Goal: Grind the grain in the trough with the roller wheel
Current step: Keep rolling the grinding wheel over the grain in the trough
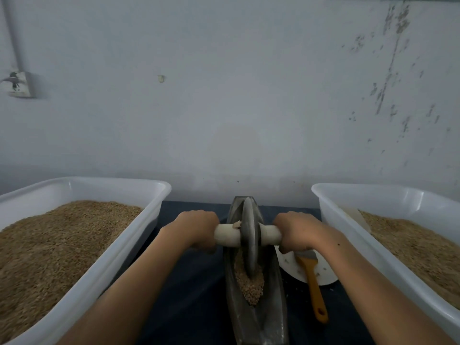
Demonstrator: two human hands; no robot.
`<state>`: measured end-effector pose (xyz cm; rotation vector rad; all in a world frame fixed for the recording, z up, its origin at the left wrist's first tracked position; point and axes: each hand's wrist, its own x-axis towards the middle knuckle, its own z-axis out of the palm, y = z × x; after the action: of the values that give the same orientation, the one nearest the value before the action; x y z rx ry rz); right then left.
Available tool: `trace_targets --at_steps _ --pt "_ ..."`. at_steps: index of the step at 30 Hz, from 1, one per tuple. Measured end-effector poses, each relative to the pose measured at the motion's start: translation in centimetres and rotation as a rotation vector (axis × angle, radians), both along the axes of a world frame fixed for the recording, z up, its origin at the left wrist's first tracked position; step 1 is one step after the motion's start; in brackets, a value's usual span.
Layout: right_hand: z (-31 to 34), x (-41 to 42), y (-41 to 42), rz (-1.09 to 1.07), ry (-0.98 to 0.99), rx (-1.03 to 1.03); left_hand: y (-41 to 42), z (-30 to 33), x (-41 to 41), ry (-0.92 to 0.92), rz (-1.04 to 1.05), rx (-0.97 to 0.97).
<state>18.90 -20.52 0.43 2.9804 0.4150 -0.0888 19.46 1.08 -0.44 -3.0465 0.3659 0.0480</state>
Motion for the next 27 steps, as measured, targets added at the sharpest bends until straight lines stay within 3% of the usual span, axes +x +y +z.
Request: trace_targets --at_steps 5,7,10,15,18,23,27 --pt "-1.6 0.5 0.2 -0.017 -0.334 0.076 -0.5 -1.3 0.5 -0.392 -0.004 0.032" --pt "-2.0 0.5 0.3 -0.022 -0.398 0.113 -0.5 -1.7 0.6 -0.463 0.003 0.004" --pt "-1.6 0.5 0.3 -0.013 -0.363 0.079 -0.1 -1.4 0.6 -0.354 -0.020 0.010" --pt "-0.1 0.3 -0.2 0.015 -0.012 0.014 0.5 0.0 0.3 0.024 -0.054 0.015" --pt "0.1 0.2 -0.3 0.008 0.070 0.040 0.4 0.1 0.2 0.108 -0.043 -0.018" --pt "-0.5 0.4 0.0 -0.001 -0.042 0.018 -0.2 -0.1 0.1 -0.062 -0.002 0.035" --pt "-1.3 0.5 0.2 -0.004 -0.276 0.049 -0.6 -0.8 0.1 -0.256 0.015 0.016"
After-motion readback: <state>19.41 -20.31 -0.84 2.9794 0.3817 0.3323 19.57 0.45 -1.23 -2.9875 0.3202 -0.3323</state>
